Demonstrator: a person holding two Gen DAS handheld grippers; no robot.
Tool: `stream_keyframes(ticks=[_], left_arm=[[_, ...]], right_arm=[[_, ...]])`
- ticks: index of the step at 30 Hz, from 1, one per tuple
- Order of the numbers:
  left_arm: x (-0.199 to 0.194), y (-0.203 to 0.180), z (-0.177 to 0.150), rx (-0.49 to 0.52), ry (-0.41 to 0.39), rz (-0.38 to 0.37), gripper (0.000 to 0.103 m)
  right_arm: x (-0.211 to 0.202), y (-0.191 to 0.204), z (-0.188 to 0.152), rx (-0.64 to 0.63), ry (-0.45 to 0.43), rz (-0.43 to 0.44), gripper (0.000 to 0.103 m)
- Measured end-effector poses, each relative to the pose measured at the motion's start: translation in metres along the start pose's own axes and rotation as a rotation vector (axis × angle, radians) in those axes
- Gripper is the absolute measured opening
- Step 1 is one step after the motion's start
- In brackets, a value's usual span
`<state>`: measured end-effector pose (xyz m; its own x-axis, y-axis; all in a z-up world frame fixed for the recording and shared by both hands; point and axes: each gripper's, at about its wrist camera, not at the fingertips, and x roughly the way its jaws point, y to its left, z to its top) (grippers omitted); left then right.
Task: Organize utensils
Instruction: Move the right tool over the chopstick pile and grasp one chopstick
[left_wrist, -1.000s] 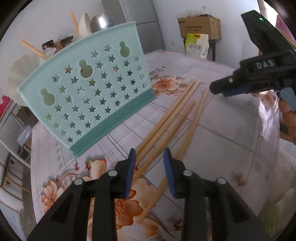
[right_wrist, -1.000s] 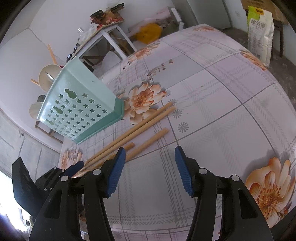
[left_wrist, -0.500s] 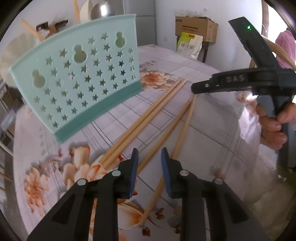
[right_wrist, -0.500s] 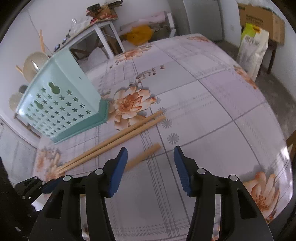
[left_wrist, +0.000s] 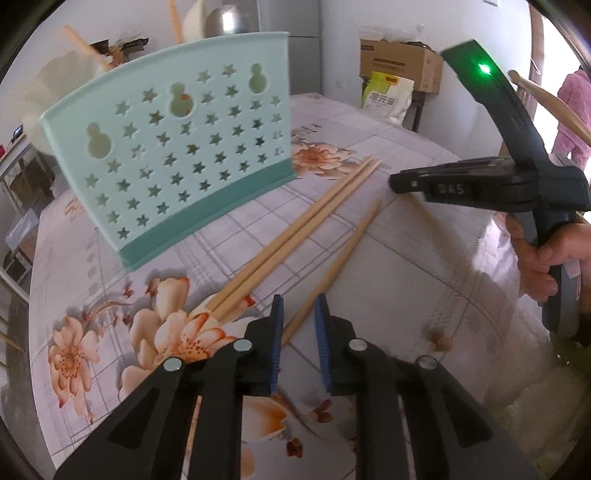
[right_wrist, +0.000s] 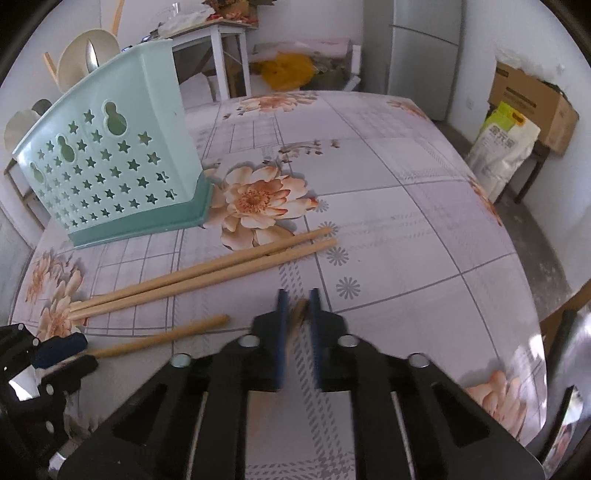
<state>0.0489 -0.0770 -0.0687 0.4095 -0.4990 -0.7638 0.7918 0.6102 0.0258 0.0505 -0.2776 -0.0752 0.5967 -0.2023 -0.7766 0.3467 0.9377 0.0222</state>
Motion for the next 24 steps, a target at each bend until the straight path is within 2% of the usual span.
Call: stream_keyframes(ticks=[4,8,10,13,14,15,17,20,24], left_arm=[[-0.003,0.013,-0.002,-0.051,0.010,0.005,0.014],[-0.008,0.024,-0.007,-0.096,0.014,-0.006,0.014],[-0.010,0.027,-0.010,-0.106,0.012,-0.006,0.013],[-0.011,0.028,-0.012,-0.109,0.010,-0.003,0.013],[-0.013,0.029,-0.013,-0.109,0.009,-0.003,0.013],[-0.015,0.030,-0.014,-0.110,0.008,-0.003,0.013],[-0.016,0.031,-0.015,-0.113,0.007,-0.006,0.013],[-0.015,0.031,-0.015,-0.120,0.011,-0.011,0.013],[-0.017,0.026,-0.018,-0.126,0.024,-0.024,0.012]], right_arm=[[0.001,-0.007,0.003,0.027,-0.003,0.023,0.005],[0.000,-0.021,0.004,0.140,0.020,0.118,0.008],[-0.004,-0.023,0.003,0.156,0.016,0.139,0.008],[-0.011,-0.026,0.000,0.179,0.016,0.168,0.012],[-0.012,-0.026,0.000,0.180,0.019,0.174,0.018],[-0.015,-0.025,-0.002,0.173,0.023,0.168,0.022],[-0.018,-0.024,-0.006,0.155,0.032,0.156,0.023],[-0.017,-0.018,-0.015,0.117,0.074,0.132,0.024],[-0.023,-0.003,-0.026,0.008,0.078,0.066,0.023]])
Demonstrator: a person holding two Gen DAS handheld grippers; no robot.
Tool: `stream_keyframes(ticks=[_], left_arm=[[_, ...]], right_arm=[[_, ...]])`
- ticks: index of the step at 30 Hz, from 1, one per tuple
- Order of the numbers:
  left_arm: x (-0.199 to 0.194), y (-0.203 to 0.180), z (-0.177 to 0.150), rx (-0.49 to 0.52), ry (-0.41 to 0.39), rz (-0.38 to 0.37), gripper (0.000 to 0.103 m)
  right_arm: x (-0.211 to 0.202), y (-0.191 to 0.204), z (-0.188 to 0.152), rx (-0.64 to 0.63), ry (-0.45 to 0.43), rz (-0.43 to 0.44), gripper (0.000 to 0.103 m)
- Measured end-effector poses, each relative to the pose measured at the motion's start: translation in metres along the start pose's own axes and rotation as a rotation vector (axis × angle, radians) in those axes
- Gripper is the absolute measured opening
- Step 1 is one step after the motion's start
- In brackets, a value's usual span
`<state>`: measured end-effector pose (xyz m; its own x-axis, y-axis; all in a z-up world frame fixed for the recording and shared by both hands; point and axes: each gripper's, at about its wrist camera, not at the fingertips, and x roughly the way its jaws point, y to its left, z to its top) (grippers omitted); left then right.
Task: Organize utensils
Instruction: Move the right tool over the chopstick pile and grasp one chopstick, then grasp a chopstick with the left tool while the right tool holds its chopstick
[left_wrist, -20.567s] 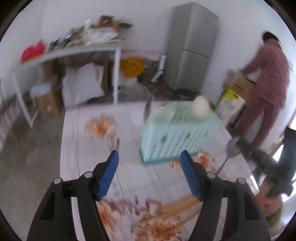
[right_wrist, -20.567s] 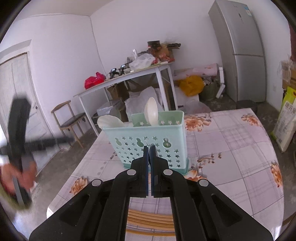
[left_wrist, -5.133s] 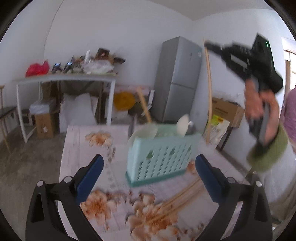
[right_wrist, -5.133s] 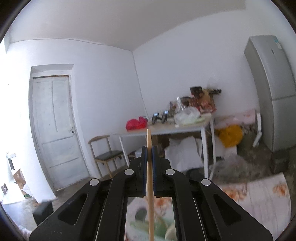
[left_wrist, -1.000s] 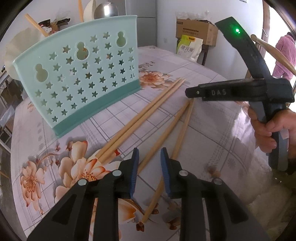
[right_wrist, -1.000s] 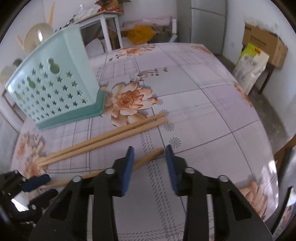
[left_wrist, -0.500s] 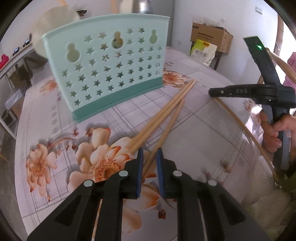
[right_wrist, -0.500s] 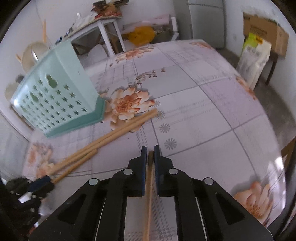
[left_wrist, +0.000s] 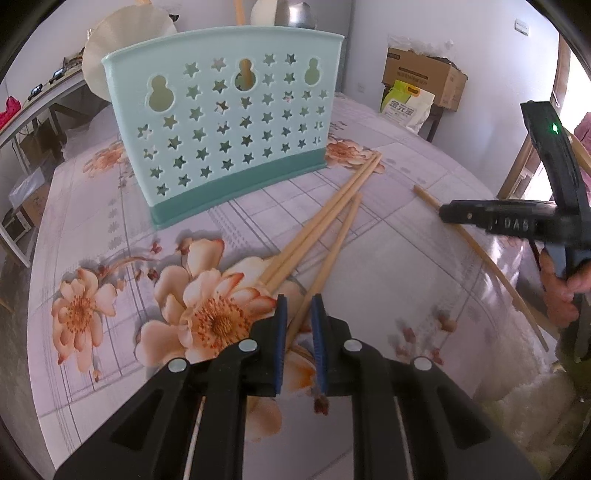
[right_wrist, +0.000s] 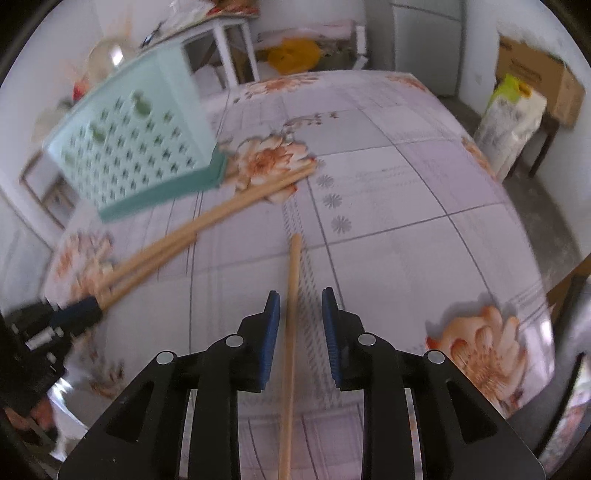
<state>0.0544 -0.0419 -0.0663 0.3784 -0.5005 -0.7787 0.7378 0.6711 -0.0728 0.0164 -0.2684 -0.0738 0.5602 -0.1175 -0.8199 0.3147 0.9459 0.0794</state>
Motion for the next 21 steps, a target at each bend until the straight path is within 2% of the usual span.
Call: stream_keyframes(ticks=[2,5,7,9,13,21], left_arm=[[-0.004,-0.003,-0.003,-0.010,0.013,-0.018,0.012],[-0.008,-0.008,-0.006,-0.028,0.036,-0.061,0.012],[-0.009,-0.013,-0.006,-0.032,0.055,-0.105,0.012],[-0.010,-0.018,-0.004,-0.026,0.062,-0.115,0.012],[-0.004,-0.026,0.007,0.009,0.071,-0.113,0.013],[0.021,-0.044,0.034,0.093,0.114,-0.099,0.016]], right_arm=[[-0.001,0.008,-0.004,-0.050,0.002,-0.035,0.021],[-0.002,0.015,-0.007,-0.093,0.005,-0.036,0.005],[-0.002,0.012,-0.005,-0.082,0.005,-0.027,0.004],[-0.001,0.005,-0.002,-0.033,0.007,0.013,0.004],[0.000,-0.009,0.004,0.049,0.012,0.088,0.004],[0.000,-0.011,0.005,0.081,0.010,0.127,0.004]])
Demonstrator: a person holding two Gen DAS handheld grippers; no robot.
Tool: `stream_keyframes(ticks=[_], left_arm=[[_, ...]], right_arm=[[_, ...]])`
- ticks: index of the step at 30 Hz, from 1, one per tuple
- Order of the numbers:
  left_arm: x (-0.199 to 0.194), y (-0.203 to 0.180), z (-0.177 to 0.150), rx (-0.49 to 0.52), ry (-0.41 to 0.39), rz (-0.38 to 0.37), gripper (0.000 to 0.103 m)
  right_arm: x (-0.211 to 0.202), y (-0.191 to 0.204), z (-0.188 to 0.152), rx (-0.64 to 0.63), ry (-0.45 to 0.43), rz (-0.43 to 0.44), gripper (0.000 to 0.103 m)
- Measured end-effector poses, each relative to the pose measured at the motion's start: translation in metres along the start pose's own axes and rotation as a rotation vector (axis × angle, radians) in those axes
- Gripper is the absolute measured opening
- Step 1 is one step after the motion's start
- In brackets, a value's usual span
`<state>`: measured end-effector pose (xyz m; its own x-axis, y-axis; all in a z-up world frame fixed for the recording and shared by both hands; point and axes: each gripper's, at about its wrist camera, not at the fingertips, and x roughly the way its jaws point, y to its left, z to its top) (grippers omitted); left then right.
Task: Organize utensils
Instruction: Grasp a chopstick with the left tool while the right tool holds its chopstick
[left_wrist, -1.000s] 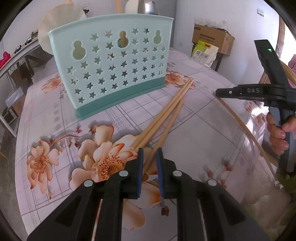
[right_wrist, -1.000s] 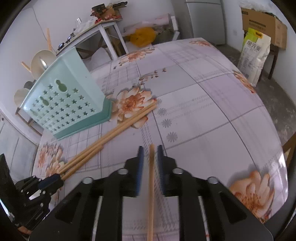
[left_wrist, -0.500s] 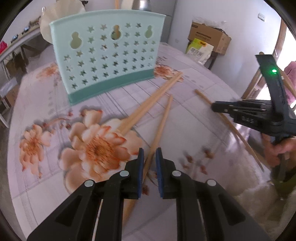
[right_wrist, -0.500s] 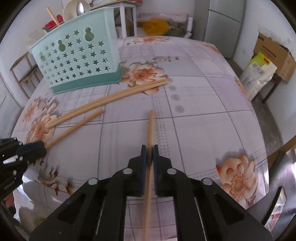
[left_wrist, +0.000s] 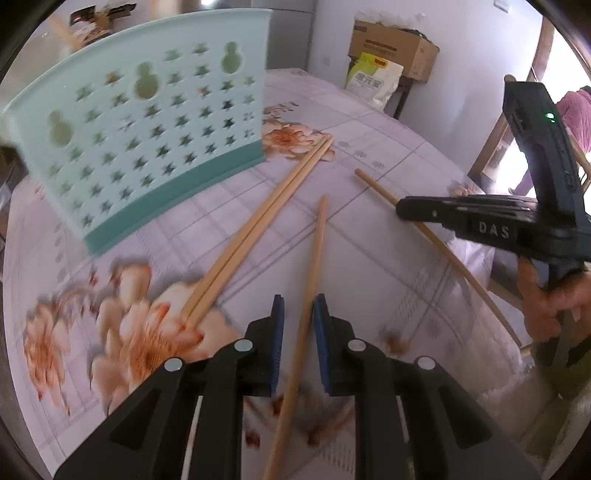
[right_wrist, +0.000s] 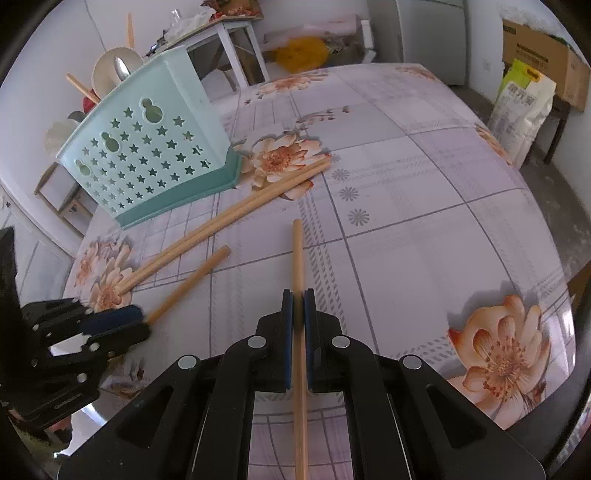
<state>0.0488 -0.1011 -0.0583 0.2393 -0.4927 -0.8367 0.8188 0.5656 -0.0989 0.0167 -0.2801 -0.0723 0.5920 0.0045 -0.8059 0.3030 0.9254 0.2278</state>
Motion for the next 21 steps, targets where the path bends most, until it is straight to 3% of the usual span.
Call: stream_keyframes(ticks=[9,17,21], left_arm=[[0.023,-0.013,0.039,0.091,0.079,-0.016,0.019],[0.042,-0.025,0.061,0.169,0.071,0.004,0.019],[0.047,-0.025,0.067,0.172,0.057,0.010,0.006]], right_arm=[[0.002,-0.006,0.002,0.021,0.004,0.046,0.004],[0.003,-0.006,0.002,0.017,-0.001,0.056,0.004],[0.001,-0.007,0.001,0.016,-0.004,0.055,0.004]])
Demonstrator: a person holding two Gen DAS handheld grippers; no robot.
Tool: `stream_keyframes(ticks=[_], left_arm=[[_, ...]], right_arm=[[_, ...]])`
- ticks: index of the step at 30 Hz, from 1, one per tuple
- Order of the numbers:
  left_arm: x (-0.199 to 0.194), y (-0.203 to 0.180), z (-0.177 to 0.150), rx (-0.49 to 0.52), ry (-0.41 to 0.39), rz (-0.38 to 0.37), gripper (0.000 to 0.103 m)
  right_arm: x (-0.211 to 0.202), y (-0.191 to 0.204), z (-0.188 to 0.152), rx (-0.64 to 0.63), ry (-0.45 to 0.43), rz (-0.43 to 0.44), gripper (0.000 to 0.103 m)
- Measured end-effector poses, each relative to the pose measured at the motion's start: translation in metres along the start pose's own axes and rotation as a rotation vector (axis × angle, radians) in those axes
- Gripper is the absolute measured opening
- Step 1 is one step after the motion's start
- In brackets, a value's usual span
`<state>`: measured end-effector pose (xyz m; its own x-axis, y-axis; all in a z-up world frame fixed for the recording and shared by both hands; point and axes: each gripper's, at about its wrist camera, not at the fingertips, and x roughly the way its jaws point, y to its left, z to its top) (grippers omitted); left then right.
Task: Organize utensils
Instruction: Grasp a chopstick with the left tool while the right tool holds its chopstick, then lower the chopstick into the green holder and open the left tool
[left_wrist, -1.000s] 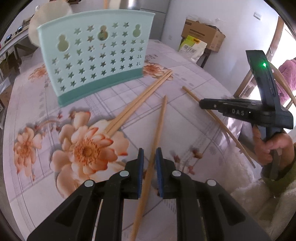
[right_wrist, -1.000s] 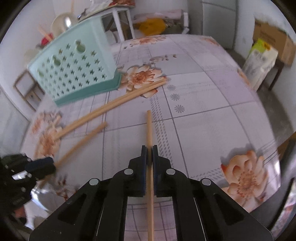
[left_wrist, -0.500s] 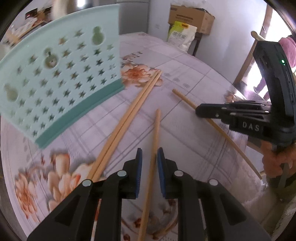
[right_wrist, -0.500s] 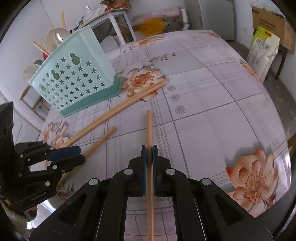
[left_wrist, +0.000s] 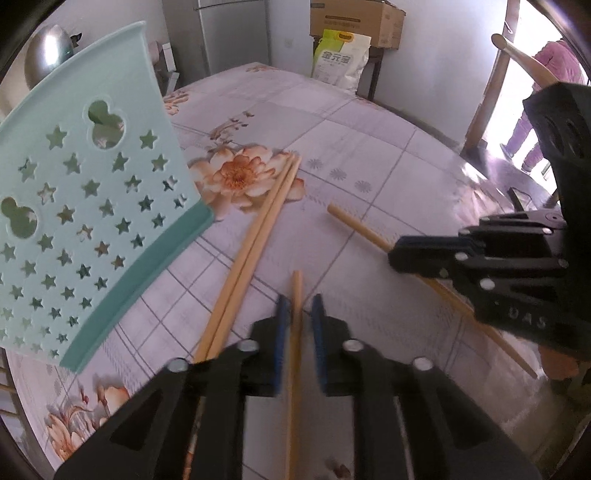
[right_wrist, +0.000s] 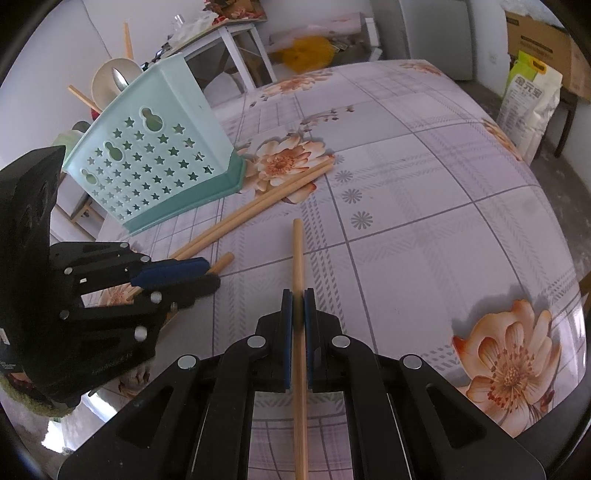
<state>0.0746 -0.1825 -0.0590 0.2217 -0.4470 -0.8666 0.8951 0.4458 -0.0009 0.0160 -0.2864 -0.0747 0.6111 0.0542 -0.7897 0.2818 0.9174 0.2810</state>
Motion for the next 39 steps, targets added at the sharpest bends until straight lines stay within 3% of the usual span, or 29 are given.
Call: stream_keyframes(ticks=[8,23,27,39], left_arm=[[-0.030,0.016,-0.004,-0.063,-0.095,-0.001,0.006],[-0.189,0.078,-0.034,-0.263,-0.484,0.015,0.005],[-0.218,0.090,-0.040,-0.287,-0.565,-0.011,0.005],[-0.286,0.107,-0.024,-0.297,-0.806,0.020,0.005]], right_arm=[[0.000,0.001,0.001,0.001,-0.001,-0.006,0.004],[0.002,0.005,0.002,-0.006,-0.001,-0.038,0.004],[0.003,0.004,0.003,-0.007,-0.001,-0.044,0.004],[0.003,0.003,0.003,0.002,-0.002,-0.046,0.004]])
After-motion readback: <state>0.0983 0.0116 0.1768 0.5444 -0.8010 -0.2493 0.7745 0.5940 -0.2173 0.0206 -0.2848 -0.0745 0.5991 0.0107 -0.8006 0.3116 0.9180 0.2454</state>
